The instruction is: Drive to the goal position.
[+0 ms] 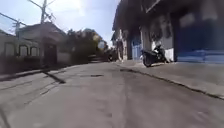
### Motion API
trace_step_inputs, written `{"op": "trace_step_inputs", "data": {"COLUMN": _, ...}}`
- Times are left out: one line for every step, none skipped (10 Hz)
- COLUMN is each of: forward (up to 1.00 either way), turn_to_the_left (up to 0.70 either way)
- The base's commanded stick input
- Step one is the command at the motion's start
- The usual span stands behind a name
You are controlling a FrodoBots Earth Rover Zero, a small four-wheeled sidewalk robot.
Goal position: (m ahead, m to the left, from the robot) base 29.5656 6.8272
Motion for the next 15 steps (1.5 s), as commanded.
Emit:
{"op": "trace_step_inputs", "data": {"forward": 1.0, "turn_to_the_left": -0.27}}
{"op": "trace_step_inputs", "data": {"forward": 1.0, "turn_to_the_left": -0.03}}
{"op": "trace_step_inputs", "data": {"forward": 1.0, "turn_to_the_left": 0.09}}
{"op": "trace_step_inputs", "data": {"forward": 1.0, "turn_to_the_left": 0.09}}
{"op": "trace_step_inputs", "data": {"forward": 1.0, "turn_to_the_left": 0.09}}
{"op": "trace_step_inputs", "data": {"forward": 1.0, "turn_to_the_left": 0.09}}
{"op": "trace_step_inputs", "data": {"forward": 1.0, "turn_to_the_left": 0.09}}
{"op": "trace_step_inputs", "data": {"forward": 1.0, "turn_to_the_left": 0.09}}
{"op": "trace_step_inputs", "data": {"forward": 1.0, "turn_to_the_left": 0.09}}
{"op": "trace_step_inputs", "data": {"forward": 1.0, "turn_to_the_left": 0.09}}
{"op": "trace_step_inputs", "data": {"forward": 1.0, "turn_to_the_left": -0.12}}
{"op": "trace_step_inputs", "data": {"forward": 1.0, "turn_to_the_left": -0.31}}
{"op": "trace_step_inputs", "data": {"forward": 1.0, "turn_to_the_left": -0.31}}
{"op": "trace_step_inputs", "data": {"forward": 1.0, "turn_to_the_left": -0.31}}
{"op": "trace_step_inputs", "data": {"forward": 1.0, "turn_to_the_left": -0.31}}
